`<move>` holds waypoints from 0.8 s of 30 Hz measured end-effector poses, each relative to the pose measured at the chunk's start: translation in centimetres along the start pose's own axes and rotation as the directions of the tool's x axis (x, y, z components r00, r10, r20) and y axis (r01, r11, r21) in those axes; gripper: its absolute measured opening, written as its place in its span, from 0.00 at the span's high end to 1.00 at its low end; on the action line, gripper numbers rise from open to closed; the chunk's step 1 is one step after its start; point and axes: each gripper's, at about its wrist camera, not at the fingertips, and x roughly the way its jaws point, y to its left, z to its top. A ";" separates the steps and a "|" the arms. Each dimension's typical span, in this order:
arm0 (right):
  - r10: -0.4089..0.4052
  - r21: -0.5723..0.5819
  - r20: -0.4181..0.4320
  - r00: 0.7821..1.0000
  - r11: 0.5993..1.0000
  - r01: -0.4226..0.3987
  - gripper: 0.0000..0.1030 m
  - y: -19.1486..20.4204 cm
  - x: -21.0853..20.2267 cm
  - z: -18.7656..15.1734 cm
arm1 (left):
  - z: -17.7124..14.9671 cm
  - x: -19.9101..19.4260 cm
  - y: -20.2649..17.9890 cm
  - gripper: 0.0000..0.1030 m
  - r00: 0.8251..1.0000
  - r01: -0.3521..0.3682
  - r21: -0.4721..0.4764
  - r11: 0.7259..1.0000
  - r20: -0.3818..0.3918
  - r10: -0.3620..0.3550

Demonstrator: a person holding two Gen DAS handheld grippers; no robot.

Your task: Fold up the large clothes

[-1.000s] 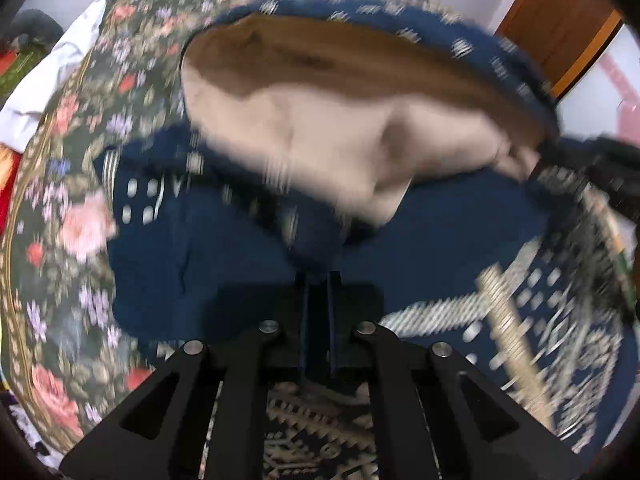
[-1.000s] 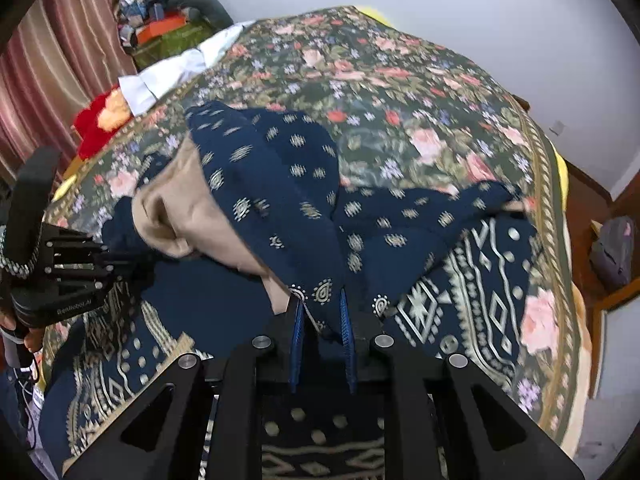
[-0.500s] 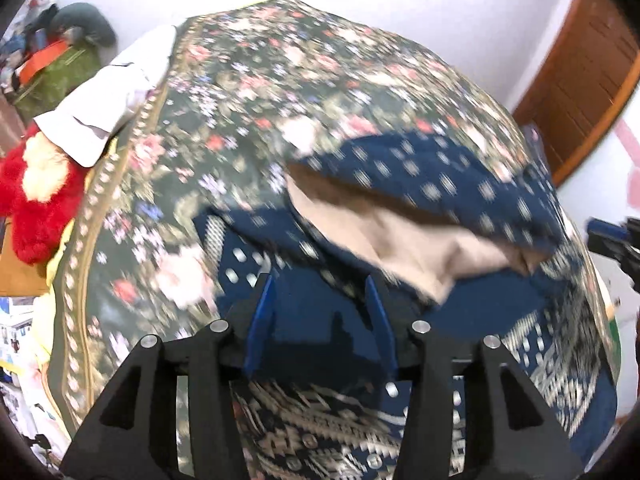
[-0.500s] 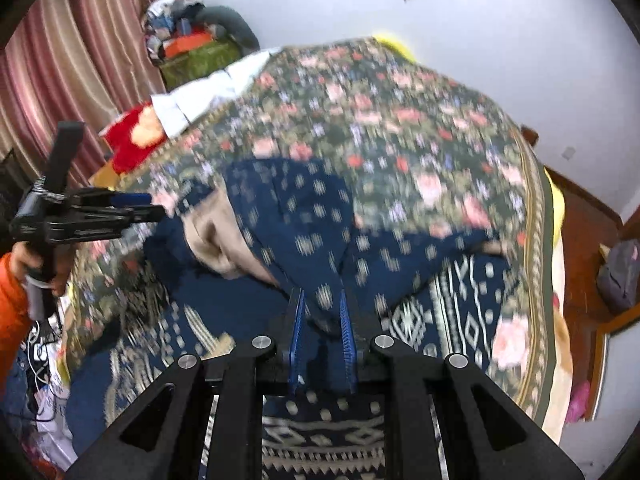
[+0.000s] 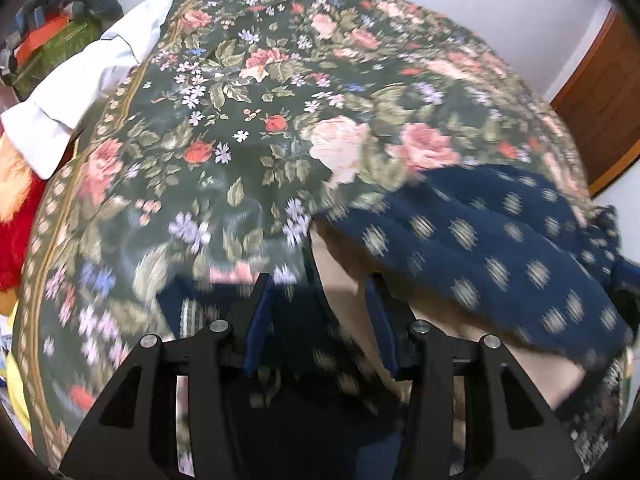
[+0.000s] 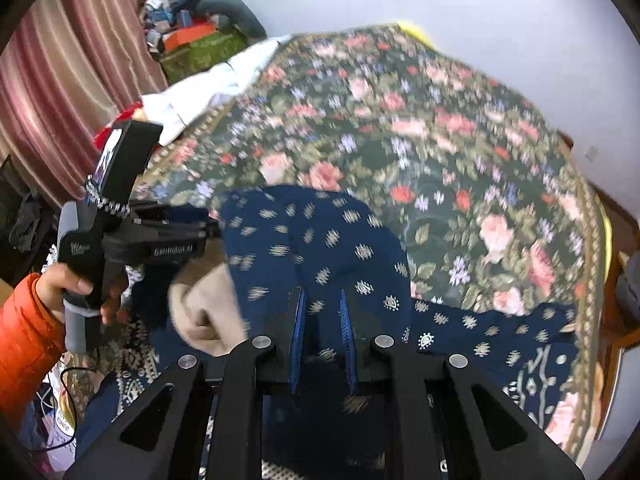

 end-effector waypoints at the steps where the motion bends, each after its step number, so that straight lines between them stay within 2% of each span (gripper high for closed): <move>1: 0.002 0.005 -0.013 1.000 1.000 -0.002 0.87 -0.3 0.6 -0.2 | 0.2 0.3 0.2 0.55 1.000 0.003 -0.002 1.000 0.000 -0.003; 3: 0.006 0.017 -0.050 0.999 1.000 -0.005 0.87 -1.2 2.1 -0.6 | 0.7 1.2 0.3 0.57 1.000 0.023 -0.004 1.000 0.013 -0.022; 4: 0.010 0.022 -0.056 0.998 1.000 -0.008 0.87 -1.6 2.5 -0.8 | 1.0 1.6 0.1 0.61 0.999 0.027 0.002 1.000 0.022 -0.027; 5: 0.023 0.032 -0.058 0.998 0.999 -0.021 0.87 -2.0 2.8 -1.0 | 1.1 1.8 -0.1 0.77 0.999 0.027 0.013 1.000 0.029 -0.028; 6: 0.046 0.050 -0.053 0.998 0.998 -0.043 0.87 -2.5 2.9 -1.3 | 1.2 2.1 -0.5 0.85 1.000 0.008 0.033 0.999 0.029 -0.009; 7: 0.057 0.060 -0.049 0.997 0.997 -0.054 0.87 -2.7 2.9 -1.4 | 1.2 2.0 -1.0 0.86 0.998 -0.042 0.054 0.998 0.043 0.039; 8: 0.068 0.075 -0.048 0.997 0.995 -0.065 0.87 -3.0 2.8 -1.4 | 1.1 1.6 -1.6 0.91 0.996 -0.066 0.074 0.995 0.067 0.061; 11: 0.077 0.099 -0.056 0.995 0.993 -0.071 0.87 -3.5 2.1 -1.6 | 0.5 -0.5 -3.5 0.95 0.984 -0.128 0.129 0.983 0.143 0.109; 12: 0.072 0.098 -0.056 0.996 0.993 -0.066 0.87 -3.5 1.8 -1.7 | 0.4 -1.3 -3.9 0.95 0.981 -0.129 0.139 0.982 0.163 0.105; 18: 0.013 0.078 -0.024 1.000 0.997 -0.011 0.87 -3.6 -2.4 -3.0 | -1.4 -10.1 -6.1 0.96 0.966 0.038 0.190 0.981 0.245 -0.085; 20: 0.000 0.080 -0.011 1.000 0.997 0.001 0.87 -3.8 -3.9 -3.5 | -2.9 -13.2 -7.5 0.96 0.956 0.092 0.235 0.968 0.251 -0.152; 24: -0.020 0.102 0.024 1.000 0.995 0.017 0.87 -4.2 -8.0 -5.0 | -6.5 -16.7 -9.9 0.96 0.943 0.179 0.290 0.940 0.221 -0.248</move>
